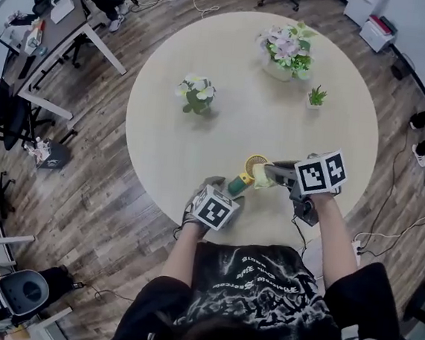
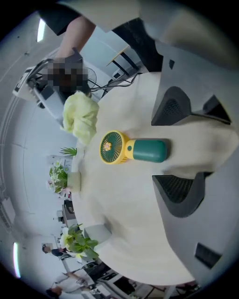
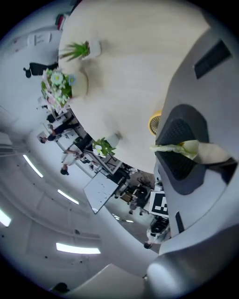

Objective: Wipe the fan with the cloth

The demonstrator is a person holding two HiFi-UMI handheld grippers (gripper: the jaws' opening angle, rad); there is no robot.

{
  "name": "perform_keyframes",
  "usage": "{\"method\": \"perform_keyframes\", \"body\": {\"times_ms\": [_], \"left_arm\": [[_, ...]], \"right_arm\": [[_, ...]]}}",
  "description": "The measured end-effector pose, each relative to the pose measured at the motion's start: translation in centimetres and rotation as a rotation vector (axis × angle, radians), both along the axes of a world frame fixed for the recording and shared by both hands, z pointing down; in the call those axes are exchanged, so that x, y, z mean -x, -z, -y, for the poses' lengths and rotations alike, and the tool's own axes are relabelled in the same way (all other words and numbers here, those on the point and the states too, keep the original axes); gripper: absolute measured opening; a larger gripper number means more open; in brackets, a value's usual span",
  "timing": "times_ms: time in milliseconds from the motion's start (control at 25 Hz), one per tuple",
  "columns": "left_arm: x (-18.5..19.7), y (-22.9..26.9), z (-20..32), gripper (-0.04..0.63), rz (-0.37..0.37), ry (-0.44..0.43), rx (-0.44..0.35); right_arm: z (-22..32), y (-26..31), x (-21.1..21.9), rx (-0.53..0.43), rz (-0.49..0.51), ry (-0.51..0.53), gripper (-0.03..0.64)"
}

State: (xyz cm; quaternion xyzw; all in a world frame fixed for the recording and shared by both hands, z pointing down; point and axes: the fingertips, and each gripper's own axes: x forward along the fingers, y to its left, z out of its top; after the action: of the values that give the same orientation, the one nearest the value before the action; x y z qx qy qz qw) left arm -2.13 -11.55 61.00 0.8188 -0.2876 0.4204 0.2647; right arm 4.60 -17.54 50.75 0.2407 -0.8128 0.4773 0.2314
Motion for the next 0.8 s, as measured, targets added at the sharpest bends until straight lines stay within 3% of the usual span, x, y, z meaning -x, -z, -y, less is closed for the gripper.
{"method": "perform_keyframes", "body": {"times_ms": [200,360,440,520,600,680,800], "left_arm": [[-2.2,0.9,2.6,0.336,0.024,-0.076,-0.067],[-4.2,-0.4,3.1,0.316,0.063,-0.161,-0.021],[-4.4,-0.9,3.2,0.205,0.100,-0.177,-0.015],[-4.4,-1.1,3.4,0.204,0.118,-0.183,-0.020],[-4.0,-1.2,3.3,0.199,0.115,-0.154,0.024],[-4.0,-1.1,3.1,0.198,0.039,-0.064,0.105],[-5.5,0.6,3.3,0.198,-0.230,0.087,0.222]], "right_arm": [[-1.0,1.5,-4.4,-0.032,0.229,-0.245,0.048],[-1.5,2.1,-6.4,-0.065,0.380,-0.374,0.048],[-1.6,2.2,-7.4,-0.074,0.413,-0.434,0.048],[-1.6,2.2,-8.1,-0.083,0.412,-0.453,0.048],[-1.6,2.0,-8.4,-0.102,0.396,-0.448,0.048],[-1.7,1.9,-8.8,-0.124,0.391,-0.469,0.048],[-1.4,2.6,-8.9,-0.179,0.410,-0.496,0.048]]}}
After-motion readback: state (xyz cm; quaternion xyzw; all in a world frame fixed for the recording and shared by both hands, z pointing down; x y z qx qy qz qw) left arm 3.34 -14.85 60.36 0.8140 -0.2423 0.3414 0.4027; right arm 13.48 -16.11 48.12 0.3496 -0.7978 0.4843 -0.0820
